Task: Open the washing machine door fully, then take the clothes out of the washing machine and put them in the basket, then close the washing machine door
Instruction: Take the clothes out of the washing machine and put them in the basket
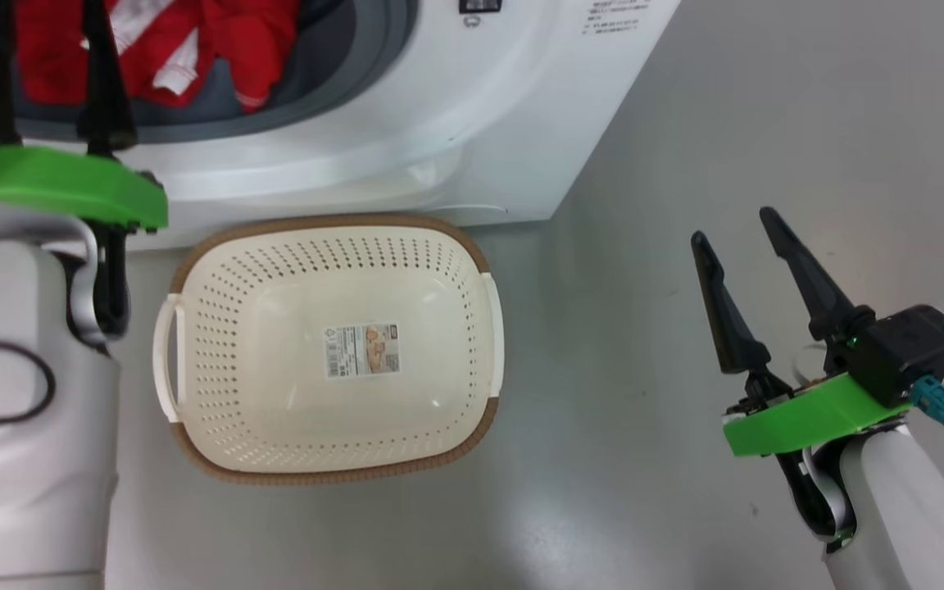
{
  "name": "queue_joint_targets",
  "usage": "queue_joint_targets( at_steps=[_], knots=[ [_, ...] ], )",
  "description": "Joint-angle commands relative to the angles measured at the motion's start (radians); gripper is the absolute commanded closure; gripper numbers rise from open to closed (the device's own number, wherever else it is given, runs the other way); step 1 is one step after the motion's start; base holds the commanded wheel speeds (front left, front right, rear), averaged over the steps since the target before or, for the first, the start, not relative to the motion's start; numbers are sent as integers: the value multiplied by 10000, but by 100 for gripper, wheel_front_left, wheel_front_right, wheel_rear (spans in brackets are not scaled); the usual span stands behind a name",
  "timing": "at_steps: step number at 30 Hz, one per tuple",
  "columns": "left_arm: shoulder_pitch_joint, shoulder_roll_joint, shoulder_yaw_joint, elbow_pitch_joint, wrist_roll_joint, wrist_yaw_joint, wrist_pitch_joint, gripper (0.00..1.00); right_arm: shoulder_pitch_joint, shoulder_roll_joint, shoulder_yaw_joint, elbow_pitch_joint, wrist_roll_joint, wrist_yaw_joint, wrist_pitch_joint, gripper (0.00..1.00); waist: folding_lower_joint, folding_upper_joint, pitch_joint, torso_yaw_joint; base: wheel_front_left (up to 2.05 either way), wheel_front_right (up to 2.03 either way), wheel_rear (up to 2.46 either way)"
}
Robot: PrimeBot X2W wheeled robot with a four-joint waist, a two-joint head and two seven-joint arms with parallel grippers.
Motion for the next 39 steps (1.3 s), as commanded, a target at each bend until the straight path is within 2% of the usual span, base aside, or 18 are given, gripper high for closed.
queue_joint_targets(
  at_steps=[1,7,16,26,39],
  knots=[
    [-346,479,88,132,197,92,-24,0,-129,-36,204,-221,56,4,-65,0,0,0,264,-111,0,0,0],
    [-1326,796,-440,1203,773,247,413,0,-291,21,224,-50,182,4,-65,0,0,0,513,-201,0,0,0],
    [-2507,1467,-944,2775,1351,434,1538,0,-502,-51,920,410,907,4,-65,0,0,0,728,-415,0,0,0],
    [-3286,1764,-1388,3906,1597,297,2763,0,-684,-135,1330,636,1508,4,-65,0,0,0,864,-631,0,0,0],
    [-3661,2082,-1647,4993,1603,447,3889,0,-866,-328,1946,738,2213,4,-65,0,0,0,1015,-970,0,0,0]
  ],
)
